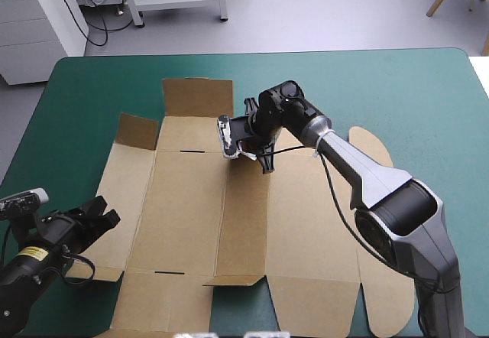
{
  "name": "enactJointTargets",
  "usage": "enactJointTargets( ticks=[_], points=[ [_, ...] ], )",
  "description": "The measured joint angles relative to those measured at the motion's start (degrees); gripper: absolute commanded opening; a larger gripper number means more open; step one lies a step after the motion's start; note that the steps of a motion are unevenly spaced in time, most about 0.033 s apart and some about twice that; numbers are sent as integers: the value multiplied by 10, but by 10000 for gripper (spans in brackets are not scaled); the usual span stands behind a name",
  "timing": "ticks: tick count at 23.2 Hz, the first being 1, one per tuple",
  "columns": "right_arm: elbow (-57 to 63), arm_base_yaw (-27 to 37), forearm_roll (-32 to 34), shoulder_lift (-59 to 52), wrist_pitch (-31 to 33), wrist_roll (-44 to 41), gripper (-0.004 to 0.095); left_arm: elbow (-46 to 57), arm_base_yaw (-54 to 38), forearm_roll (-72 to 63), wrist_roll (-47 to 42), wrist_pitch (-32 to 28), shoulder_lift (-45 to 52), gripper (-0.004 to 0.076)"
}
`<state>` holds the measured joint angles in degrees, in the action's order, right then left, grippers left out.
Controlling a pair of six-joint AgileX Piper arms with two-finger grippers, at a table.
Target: Fold the box
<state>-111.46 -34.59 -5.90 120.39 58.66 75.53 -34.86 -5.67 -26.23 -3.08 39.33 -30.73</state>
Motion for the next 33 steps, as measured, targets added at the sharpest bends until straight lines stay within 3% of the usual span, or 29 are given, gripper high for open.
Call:
enactJointTargets(
  ticks=[8,11,12,13,14,15,16,18,20,22,24,27,30,33],
  points=[
    [0,-5,-3,1,-25,11,-19,0,0,0,1,0,0,-10],
    [0,-5,-12,4,-51,-12,51,0,0,0,2,-1,0,-10],
    [0,-5,-12,6,-60,-25,200,0,0,0,2,-1,0,-10],
    [0,-5,-14,8,-77,-51,283,0,0,0,2,0,0,-10],
    [0,-5,-14,8,-81,-57,534,0,0,0,2,0,0,-10],
    [0,-5,-14,8,-88,-70,660,0,0,0,2,0,0,-10],
    [0,-5,-16,8,-89,-77,854,0,0,-1,2,0,0,-10],
    [0,-5,-16,8,-90,-95,936,0,0,-2,2,0,0,-10],
    [0,-6,-12,5,-91,-109,906,0,0,-2,2,0,0,-10],
    [0,-14,10,-18,-91,-148,809,0,0,0,3,0,0,-10],
    [0,-26,44,-55,-90,-202,551,0,0,0,17,0,0,-10],
    [0,-31,96,-113,-80,-304,-14,0,0,2,31,0,0,-10],
    [0,-31,175,-138,-54,-444,-14,0,0,16,34,0,0,29],
    [0,-31,216,-138,-31,-527,-19,0,0,37,35,0,0,137]
  ],
)
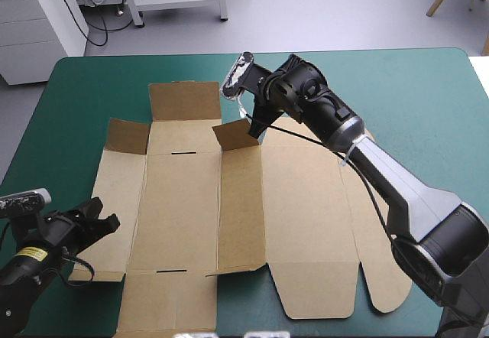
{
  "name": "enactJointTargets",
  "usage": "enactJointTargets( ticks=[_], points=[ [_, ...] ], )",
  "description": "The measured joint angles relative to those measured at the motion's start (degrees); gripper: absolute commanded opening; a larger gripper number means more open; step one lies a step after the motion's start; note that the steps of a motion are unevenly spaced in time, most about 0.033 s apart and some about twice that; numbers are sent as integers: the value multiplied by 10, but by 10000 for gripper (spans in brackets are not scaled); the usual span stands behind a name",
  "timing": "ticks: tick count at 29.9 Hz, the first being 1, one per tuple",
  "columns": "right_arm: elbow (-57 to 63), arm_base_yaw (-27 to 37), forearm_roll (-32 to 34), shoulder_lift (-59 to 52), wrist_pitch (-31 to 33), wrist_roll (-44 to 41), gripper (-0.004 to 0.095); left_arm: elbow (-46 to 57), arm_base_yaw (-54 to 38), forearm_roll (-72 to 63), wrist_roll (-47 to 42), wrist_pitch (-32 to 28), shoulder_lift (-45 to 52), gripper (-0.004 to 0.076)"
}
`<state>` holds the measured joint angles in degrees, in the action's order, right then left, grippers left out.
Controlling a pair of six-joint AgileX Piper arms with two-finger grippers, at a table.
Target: Fold the box
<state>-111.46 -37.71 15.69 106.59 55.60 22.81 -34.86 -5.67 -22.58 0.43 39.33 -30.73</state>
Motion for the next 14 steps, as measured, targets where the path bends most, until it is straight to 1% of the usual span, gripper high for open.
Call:
enactJointTargets(
  ticks=[2,4,5,6,7,8,11,14],
  points=[
    [0,5,10,0,14,-50,-19,0,0,10,1,0,0,250],
    [0,11,11,0,19,-88,-19,0,0,11,1,0,0,387],
    [0,16,11,0,21,-108,-19,0,0,11,1,-1,0,443],
    [0,22,11,0,24,-126,-19,0,0,11,0,-1,0,483],
    [0,29,11,0,25,-140,-19,0,0,11,-1,-5,0,507],
    [0,35,9,-2,30,-153,-19,0,0,11,-4,-10,-1,514],
    [0,58,-6,-11,50,-176,-19,0,0,11,-4,-18,-4,514],
    [3,85,-32,-31,76,-181,-19,0,0,10,-9,-17,-11,514]
  ],
)
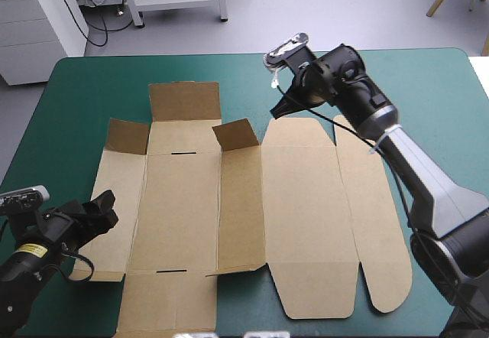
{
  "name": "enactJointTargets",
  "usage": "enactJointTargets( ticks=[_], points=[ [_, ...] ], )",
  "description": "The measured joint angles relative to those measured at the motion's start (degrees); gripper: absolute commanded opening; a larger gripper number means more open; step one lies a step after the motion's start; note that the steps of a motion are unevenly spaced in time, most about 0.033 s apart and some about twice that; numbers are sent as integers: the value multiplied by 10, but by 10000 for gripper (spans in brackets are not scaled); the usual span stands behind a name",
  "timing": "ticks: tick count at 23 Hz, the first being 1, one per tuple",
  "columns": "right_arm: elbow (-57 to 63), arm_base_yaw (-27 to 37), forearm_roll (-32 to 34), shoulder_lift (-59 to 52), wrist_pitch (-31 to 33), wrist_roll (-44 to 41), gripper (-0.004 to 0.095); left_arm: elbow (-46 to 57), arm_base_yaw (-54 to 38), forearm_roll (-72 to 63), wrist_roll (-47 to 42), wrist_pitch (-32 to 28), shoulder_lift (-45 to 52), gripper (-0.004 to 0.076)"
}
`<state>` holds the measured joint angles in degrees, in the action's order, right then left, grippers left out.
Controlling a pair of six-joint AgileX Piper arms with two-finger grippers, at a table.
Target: Fold the box
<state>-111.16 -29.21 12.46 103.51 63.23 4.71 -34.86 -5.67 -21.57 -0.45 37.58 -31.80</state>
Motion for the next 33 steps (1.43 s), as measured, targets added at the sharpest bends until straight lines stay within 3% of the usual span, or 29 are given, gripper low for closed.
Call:
enactJointTargets(
  ticks=[6,10,16,22,33],
  points=[
    [112,95,-74,-105,5,-1,-19,-14,0,2,-4,32,-49,514],
    [273,120,-90,-227,-46,-6,-19,-83,0,62,-4,58,-141,514],
    [448,120,-96,-406,-66,-26,-19,-244,-24,140,-4,205,-276,512],
    [515,120,-116,-522,-58,-29,-19,-224,-154,82,13,245,-281,512],
    [541,120,-130,-644,-16,-30,-19,-167,-307,-93,199,261,-376,512]
  ],
)
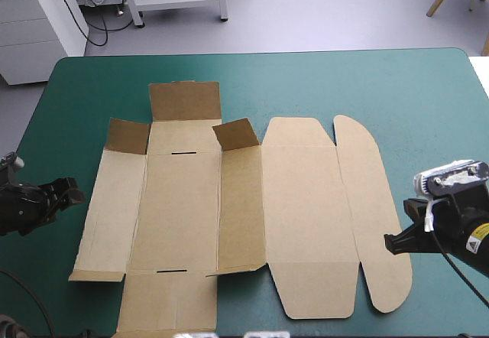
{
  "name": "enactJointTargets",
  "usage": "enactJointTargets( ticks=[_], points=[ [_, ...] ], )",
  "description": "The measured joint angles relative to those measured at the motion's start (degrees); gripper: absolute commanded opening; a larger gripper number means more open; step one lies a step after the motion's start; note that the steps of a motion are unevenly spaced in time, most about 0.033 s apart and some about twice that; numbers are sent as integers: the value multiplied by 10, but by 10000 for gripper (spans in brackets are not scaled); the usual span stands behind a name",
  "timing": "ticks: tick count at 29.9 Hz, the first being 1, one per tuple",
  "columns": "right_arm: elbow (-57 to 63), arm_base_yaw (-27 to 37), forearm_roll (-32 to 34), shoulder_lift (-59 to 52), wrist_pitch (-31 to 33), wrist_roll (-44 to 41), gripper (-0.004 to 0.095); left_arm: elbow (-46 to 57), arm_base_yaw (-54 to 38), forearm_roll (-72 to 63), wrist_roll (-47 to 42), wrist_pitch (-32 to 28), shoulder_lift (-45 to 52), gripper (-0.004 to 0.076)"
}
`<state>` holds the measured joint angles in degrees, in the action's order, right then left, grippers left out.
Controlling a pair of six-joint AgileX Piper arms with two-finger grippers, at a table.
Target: Fold the box
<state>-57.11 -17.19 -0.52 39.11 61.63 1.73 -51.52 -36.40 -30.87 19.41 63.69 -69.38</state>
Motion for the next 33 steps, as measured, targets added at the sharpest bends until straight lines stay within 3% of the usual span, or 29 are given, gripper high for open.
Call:
enactJointTargets(
  ticks=[14,24,33],
  points=[
    [0,0,34,-42,14,6,-19,0,20,-45,116,40,-140,512],
    [0,0,35,-42,31,7,-19,0,73,26,104,18,-149,512],
    [0,0,35,-43,35,7,-19,0,97,-23,104,41,-161,512]
  ],
)
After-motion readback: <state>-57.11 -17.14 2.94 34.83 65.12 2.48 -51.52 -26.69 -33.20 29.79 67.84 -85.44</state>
